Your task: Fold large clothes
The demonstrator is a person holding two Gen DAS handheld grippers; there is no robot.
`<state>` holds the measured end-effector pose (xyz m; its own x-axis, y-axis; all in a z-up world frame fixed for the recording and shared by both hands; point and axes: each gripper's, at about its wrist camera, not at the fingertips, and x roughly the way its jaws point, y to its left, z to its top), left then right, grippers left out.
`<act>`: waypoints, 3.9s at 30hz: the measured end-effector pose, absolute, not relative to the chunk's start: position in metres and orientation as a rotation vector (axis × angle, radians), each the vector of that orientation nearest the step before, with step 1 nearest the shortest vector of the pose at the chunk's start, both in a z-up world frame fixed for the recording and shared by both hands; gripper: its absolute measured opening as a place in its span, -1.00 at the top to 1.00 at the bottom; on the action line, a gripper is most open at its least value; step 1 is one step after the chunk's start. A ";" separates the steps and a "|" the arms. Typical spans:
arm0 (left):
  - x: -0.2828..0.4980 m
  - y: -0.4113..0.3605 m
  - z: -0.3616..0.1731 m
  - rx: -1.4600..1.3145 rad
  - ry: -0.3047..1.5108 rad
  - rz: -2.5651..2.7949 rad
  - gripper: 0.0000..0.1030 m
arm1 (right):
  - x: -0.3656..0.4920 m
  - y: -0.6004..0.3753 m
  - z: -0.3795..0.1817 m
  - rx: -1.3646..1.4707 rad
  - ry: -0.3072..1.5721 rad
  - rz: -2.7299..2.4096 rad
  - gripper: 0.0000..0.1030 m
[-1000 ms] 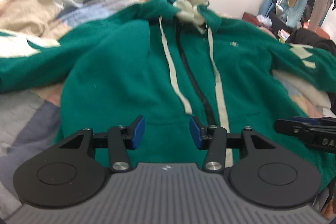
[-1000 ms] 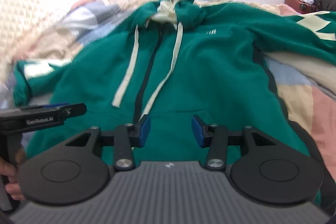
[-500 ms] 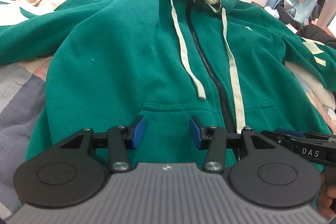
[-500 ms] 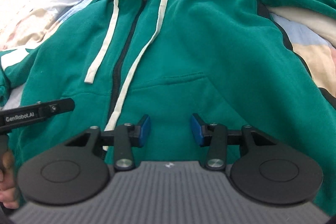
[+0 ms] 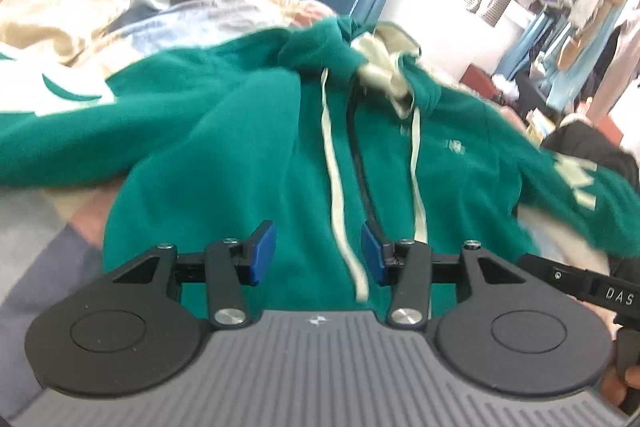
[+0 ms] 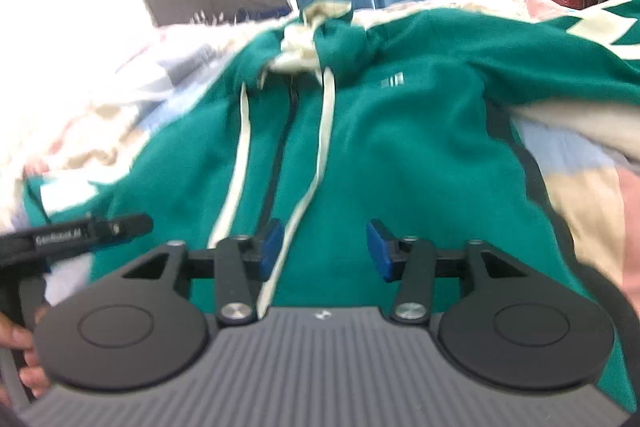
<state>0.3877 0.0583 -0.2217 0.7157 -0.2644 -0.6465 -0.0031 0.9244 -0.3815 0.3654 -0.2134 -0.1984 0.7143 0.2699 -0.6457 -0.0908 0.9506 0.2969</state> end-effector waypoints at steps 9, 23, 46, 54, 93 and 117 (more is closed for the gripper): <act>0.535 0.060 -0.183 -0.338 0.711 -0.174 -0.13 | 0.503 -0.226 -0.166 0.290 0.634 0.227 -0.35; 0.813 0.061 -0.258 -0.418 0.689 -0.160 -0.14 | 0.777 -0.247 -0.244 0.663 0.632 0.178 -0.38; 0.769 0.055 -0.189 -0.288 0.679 -0.274 0.93 | 0.728 -0.190 -0.183 0.234 0.577 0.313 0.63; 0.631 0.058 -0.127 -0.270 0.595 -0.267 0.94 | 0.572 -0.187 -0.112 0.077 0.344 0.344 0.64; 0.345 0.045 -0.183 -0.434 0.466 -0.389 -0.09 | 0.339 -0.200 -0.162 0.356 0.434 0.342 -0.02; 0.399 0.049 -0.262 -0.442 0.767 -0.280 -0.08 | 0.369 -0.126 -0.250 0.124 0.787 0.428 0.47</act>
